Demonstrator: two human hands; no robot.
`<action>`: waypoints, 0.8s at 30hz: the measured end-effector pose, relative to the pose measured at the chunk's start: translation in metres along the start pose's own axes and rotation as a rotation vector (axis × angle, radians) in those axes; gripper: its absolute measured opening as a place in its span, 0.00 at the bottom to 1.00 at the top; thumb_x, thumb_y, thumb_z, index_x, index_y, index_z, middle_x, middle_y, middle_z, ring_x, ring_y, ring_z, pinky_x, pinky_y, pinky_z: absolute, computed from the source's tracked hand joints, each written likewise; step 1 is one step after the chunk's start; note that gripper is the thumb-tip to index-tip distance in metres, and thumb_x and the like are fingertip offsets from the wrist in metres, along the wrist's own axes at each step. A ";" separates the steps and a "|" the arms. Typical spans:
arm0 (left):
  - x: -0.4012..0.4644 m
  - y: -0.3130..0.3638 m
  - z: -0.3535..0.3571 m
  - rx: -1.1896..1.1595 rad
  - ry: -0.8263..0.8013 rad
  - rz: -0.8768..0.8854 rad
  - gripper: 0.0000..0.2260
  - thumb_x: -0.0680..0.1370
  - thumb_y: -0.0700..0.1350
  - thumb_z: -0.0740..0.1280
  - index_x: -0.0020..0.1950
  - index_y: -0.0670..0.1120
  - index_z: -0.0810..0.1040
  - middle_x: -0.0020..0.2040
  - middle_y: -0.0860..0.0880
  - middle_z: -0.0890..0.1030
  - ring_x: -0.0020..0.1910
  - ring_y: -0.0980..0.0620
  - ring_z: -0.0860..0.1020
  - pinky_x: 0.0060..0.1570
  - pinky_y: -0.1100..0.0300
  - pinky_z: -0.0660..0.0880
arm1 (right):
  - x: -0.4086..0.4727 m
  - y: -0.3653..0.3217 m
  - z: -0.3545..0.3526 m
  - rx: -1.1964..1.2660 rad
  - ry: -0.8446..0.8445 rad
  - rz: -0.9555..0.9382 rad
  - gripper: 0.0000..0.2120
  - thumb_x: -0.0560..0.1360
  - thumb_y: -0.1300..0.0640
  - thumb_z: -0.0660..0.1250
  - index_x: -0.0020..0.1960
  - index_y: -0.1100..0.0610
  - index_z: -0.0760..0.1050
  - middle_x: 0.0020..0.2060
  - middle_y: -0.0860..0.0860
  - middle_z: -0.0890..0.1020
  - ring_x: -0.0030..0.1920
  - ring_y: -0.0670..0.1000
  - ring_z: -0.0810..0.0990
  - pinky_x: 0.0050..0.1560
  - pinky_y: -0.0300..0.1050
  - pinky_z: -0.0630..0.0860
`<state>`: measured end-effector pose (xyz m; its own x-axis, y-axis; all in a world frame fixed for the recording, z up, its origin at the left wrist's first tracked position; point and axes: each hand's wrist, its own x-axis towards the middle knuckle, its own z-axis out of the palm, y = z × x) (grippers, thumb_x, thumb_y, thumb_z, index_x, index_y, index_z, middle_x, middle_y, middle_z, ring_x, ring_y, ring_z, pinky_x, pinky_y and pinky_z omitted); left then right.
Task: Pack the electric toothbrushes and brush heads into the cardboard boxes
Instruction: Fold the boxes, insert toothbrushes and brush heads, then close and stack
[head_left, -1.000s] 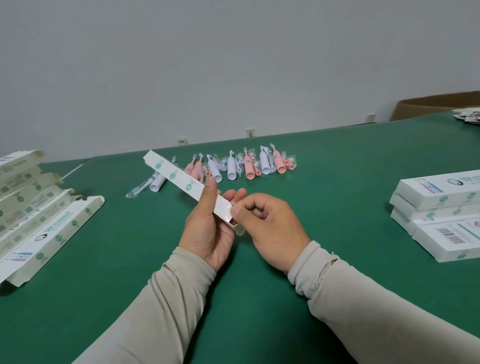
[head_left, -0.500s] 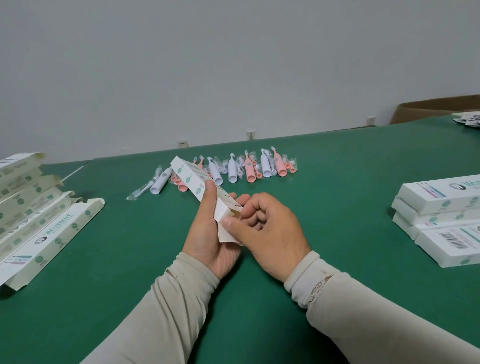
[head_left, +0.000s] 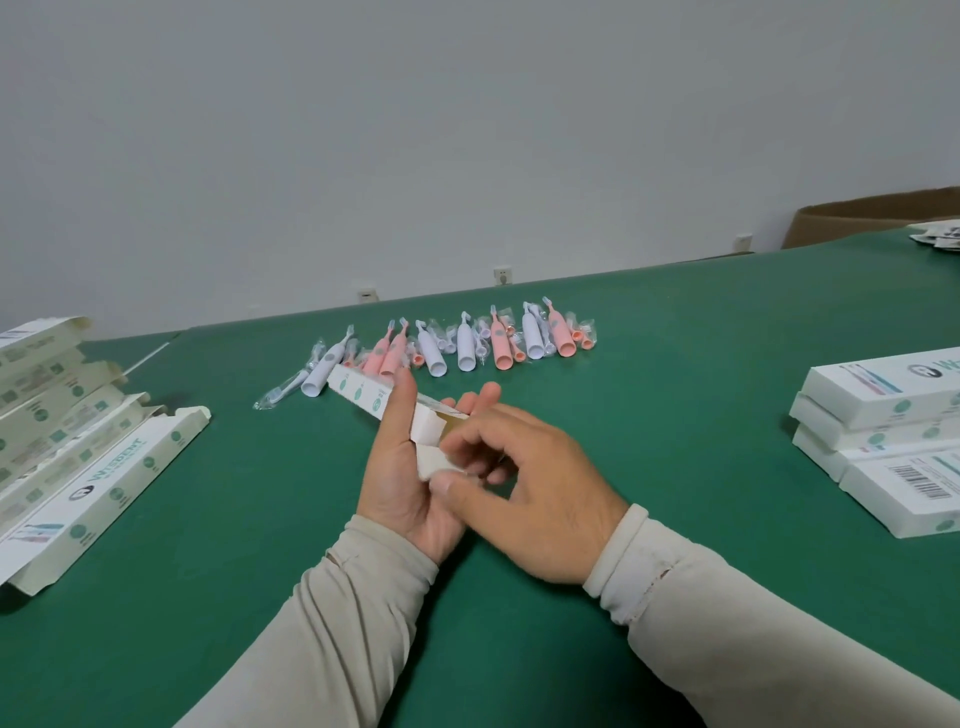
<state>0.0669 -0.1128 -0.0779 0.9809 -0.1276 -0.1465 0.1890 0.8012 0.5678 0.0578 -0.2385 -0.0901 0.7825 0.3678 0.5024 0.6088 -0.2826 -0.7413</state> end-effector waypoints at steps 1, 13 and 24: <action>0.002 0.003 -0.002 -0.013 0.036 0.022 0.42 0.70 0.65 0.71 0.76 0.43 0.66 0.56 0.45 0.82 0.52 0.48 0.83 0.55 0.49 0.79 | 0.000 0.000 -0.001 -0.077 -0.041 -0.047 0.12 0.70 0.42 0.68 0.52 0.43 0.76 0.47 0.41 0.78 0.50 0.42 0.77 0.53 0.42 0.77; 0.011 -0.002 -0.007 -0.061 -0.085 0.173 0.20 0.76 0.57 0.69 0.55 0.40 0.79 0.42 0.43 0.75 0.43 0.46 0.81 0.50 0.49 0.80 | 0.004 0.004 -0.005 -0.157 0.214 -0.135 0.06 0.74 0.55 0.72 0.49 0.49 0.80 0.47 0.42 0.77 0.48 0.44 0.78 0.49 0.43 0.76; 0.011 -0.005 -0.011 -0.040 -0.183 0.129 0.20 0.76 0.58 0.70 0.55 0.42 0.78 0.41 0.44 0.76 0.48 0.46 0.80 0.68 0.44 0.71 | 0.007 0.006 -0.007 -0.066 0.250 -0.104 0.06 0.73 0.54 0.70 0.48 0.47 0.82 0.45 0.41 0.78 0.46 0.47 0.80 0.47 0.36 0.75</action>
<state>0.0766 -0.1118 -0.0910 0.9894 -0.1234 0.0771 0.0627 0.8397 0.5394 0.0681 -0.2440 -0.0883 0.7181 0.1703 0.6748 0.6885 -0.3147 -0.6533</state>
